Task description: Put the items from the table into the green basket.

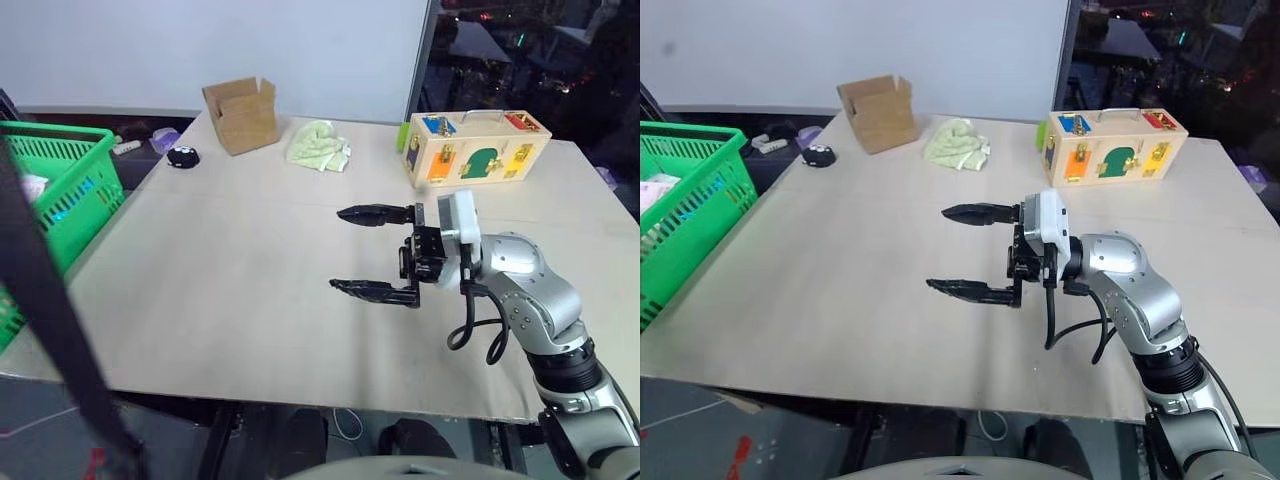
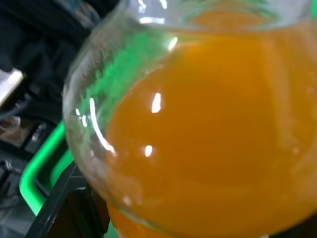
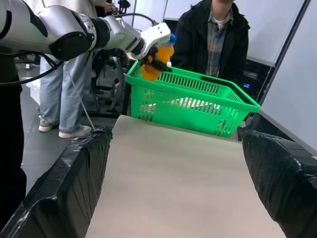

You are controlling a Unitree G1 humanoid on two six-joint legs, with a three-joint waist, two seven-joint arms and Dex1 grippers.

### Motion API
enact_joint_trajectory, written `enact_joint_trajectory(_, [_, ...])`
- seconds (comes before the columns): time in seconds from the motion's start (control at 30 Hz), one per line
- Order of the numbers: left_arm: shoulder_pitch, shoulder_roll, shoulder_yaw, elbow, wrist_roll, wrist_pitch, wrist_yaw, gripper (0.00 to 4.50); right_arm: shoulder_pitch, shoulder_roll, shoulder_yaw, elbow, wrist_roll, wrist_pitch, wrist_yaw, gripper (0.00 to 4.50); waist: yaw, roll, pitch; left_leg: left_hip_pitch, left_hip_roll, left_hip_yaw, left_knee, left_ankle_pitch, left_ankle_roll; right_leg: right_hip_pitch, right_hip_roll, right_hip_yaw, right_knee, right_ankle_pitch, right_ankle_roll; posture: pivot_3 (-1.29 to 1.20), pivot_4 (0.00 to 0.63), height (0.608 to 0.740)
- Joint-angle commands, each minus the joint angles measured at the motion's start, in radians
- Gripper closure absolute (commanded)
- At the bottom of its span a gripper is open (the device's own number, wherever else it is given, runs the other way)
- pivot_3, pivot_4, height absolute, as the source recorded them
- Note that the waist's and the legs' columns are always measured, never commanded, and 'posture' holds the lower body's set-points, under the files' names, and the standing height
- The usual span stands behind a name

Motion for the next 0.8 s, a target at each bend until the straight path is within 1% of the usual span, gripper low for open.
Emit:
enact_joint_trajectory(0.03, [-0.045, 0.005, -0.005, 0.001, 0.006, -0.102, -0.002, 1.5, -0.004, -0.007, -0.027, -0.023, 0.016, -0.015, -0.001, 0.0, 0.001, -0.001, -0.001, -0.001, 0.0, 0.0, 0.0, 0.0, 0.0, 0.0, 0.0, 0.0, 0.0, 0.001, -0.001, 0.14, 0.02, 0.74])
enact_joint_trajectory(0.2, [-0.058, -0.016, 0.011, 0.038, -0.013, -0.122, -0.006, 1.5, 0.008, -0.014, -0.034, -0.042, 0.021, -0.011, -0.009, 0.0, -0.011, -0.002, -0.001, -0.003, 0.0, 0.0, 0.001, 0.0, 0.0, -0.001, 0.0, -0.001, 0.0, 0.003, 0.002, 0.12, 0.028, 0.74])
enact_joint_trajectory(0.27, [-0.037, -0.012, 0.024, 0.053, -0.022, -0.103, 0.009, 0.45, 0.013, -0.017, -0.036, -0.052, 0.025, -0.008, -0.013, 0.0, -0.018, -0.001, -0.001, -0.003, 0.0, 0.0, 0.0, 0.0, 0.0, -0.001, 0.0, -0.001, 0.001, 0.003, 0.002, 0.11, 0.032, 0.74])
enact_joint_trajectory(0.3, [-0.023, -0.008, 0.032, 0.06, -0.028, -0.104, 0.018, 0.04, 0.015, -0.019, -0.037, -0.057, 0.028, -0.006, -0.014, 0.0, -0.025, -0.001, -0.001, -0.003, 0.0, 0.0, 0.0, 0.0, 0.0, -0.001, 0.0, -0.001, 0.001, 0.002, 0.002, 0.11, 0.032, 0.74])
enact_joint_trajectory(0.37, [-0.003, -0.005, 0.047, 0.06, -0.04, -0.109, 0.023, 0.04, 0.019, -0.022, -0.039, -0.065, 0.034, -0.003, -0.016, 0.0, -0.039, 0.0, 0.0, -0.003, 0.0, 0.0, 0.0, 0.0, 0.0, -0.001, 0.0, -0.001, 0.001, 0.002, 0.002, 0.11, 0.034, 0.74])
enact_joint_trajectory(0.5, [0.033, -0.009, 0.096, 0.039, -0.083, -0.136, 0.013, 0.04, 0.023, -0.027, -0.039, -0.069, 0.038, -0.003, -0.019, 0.0, -0.043, 0.001, 0.0, -0.002, 0.0, 0.001, 0.0, 0.0, 0.0, -0.001, 0.0, 0.0, 0.002, 0.002, 0.002, 0.12, 0.036, 0.74])
enact_joint_trajectory(0.57, [0.02, -0.014, 0.138, -0.008, -0.131, -0.15, -0.025, 0.04, 0.023, -0.032, -0.038, -0.066, 0.033, -0.006, -0.017, 0.0, -0.04, 0.0, 0.0, -0.002, 0.001, 0.0, 0.0, 0.0, 0.0, -0.001, 0.0, -0.001, 0.002, 0.002, 0.002, 0.12, 0.036, 0.74])
enact_joint_trajectory(0.67, [0.007, -0.039, 0.187, -0.133, -0.21, -0.103, -0.11, 0.04, 0.027, -0.044, -0.042, -0.064, 0.034, -0.002, -0.016, 0.0, -0.03, 0.0, 0.0, -0.002, 0.001, 0.0, 0.0, 0.0, 0.0, 0.0, 0.0, -0.001, 0.001, 0.002, 0.002, 0.14, 0.036, 0.74])
enact_joint_trajectory(0.7, [0.023, -0.061, 0.206, -0.22, -0.251, -0.056, -0.154, 0.04, 0.028, -0.05, -0.044, -0.062, 0.033, -0.003, -0.013, 0.0, -0.028, 0.0, 0.0, -0.002, 0.001, 0.0, 0.0, 0.0, 0.0, 0.0, 0.0, -0.002, 0.001, 0.002, 0.002, 0.14, 0.037, 0.74])
enact_joint_trajectory(0.73, [0.068, -0.101, 0.228, -0.391, -0.324, 0.042, -0.197, 0.04, 0.031, -0.059, -0.047, -0.06, 0.03, -0.003, -0.01, 0.0, -0.025, 0.001, 0.0, -0.002, 0.0, 0.0, 0.001, 0.0, 0.0, 0.001, -0.001, -0.001, 0.001, 0.002, 0.002, 0.14, 0.038, 0.74])
enact_joint_trajectory(0.8, [0.173, -0.188, 0.27, -0.747, -0.472, 0.257, -0.226, 0.04, 0.04, -0.08, -0.055, -0.058, 0.028, 0.0, -0.009, 0.0, -0.02, 0.003, 0.001, -0.001, 0.0, 0.001, 0.001, 0.0, 0.0, 0.003, -0.003, -0.002, 0.0, 0.002, 0.002, 0.14, 0.039, 0.74])
